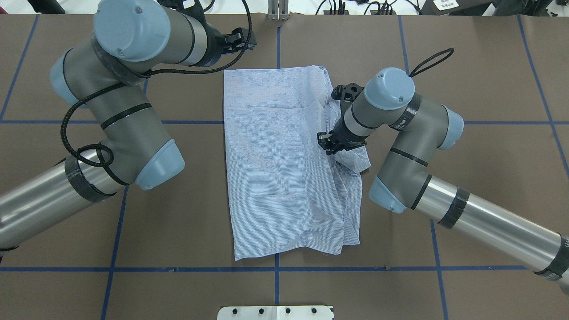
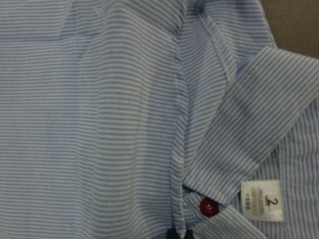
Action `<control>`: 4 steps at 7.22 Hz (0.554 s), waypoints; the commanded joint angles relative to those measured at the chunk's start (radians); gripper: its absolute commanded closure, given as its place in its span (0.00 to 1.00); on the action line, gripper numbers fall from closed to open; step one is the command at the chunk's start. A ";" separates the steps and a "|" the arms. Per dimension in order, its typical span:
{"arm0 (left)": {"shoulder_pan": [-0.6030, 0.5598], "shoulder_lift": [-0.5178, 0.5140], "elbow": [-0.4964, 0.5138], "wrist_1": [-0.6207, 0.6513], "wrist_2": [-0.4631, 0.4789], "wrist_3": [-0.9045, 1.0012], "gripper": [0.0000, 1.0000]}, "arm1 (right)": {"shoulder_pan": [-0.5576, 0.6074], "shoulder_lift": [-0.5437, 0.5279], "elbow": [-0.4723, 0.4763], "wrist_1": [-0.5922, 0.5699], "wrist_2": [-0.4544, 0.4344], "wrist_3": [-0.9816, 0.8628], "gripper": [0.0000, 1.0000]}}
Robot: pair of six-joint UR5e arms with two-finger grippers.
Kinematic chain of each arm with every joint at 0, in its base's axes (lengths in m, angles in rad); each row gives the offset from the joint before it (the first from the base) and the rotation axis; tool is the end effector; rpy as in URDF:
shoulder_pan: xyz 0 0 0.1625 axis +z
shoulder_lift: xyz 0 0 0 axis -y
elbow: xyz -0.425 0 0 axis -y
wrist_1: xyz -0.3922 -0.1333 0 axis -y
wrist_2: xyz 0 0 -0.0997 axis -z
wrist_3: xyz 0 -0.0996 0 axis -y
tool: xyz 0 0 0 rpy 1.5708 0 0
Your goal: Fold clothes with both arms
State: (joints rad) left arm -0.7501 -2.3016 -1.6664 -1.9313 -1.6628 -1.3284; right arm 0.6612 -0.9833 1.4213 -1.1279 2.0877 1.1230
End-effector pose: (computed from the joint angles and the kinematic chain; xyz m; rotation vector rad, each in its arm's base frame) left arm 0.4119 -0.5535 0.1352 0.4972 1.0894 -0.3916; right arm -0.5174 -0.5091 0.3281 0.0426 -0.9836 -0.0317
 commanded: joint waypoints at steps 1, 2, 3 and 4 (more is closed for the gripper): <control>0.000 0.001 0.001 0.000 0.000 0.000 0.02 | 0.000 0.002 0.001 -0.001 0.000 0.000 1.00; 0.000 0.001 0.001 0.000 0.000 0.000 0.02 | 0.000 0.002 0.004 -0.006 0.003 0.000 1.00; 0.000 0.001 -0.001 0.000 0.000 0.000 0.02 | 0.015 0.009 0.014 -0.018 0.014 0.000 1.00; 0.000 0.001 -0.001 0.000 -0.002 0.000 0.02 | 0.049 0.008 0.037 -0.033 0.029 -0.003 1.00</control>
State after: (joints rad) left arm -0.7501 -2.3010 -1.6668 -1.9313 -1.6632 -1.3284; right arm 0.6791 -0.9770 1.4371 -1.1447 2.1011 1.1221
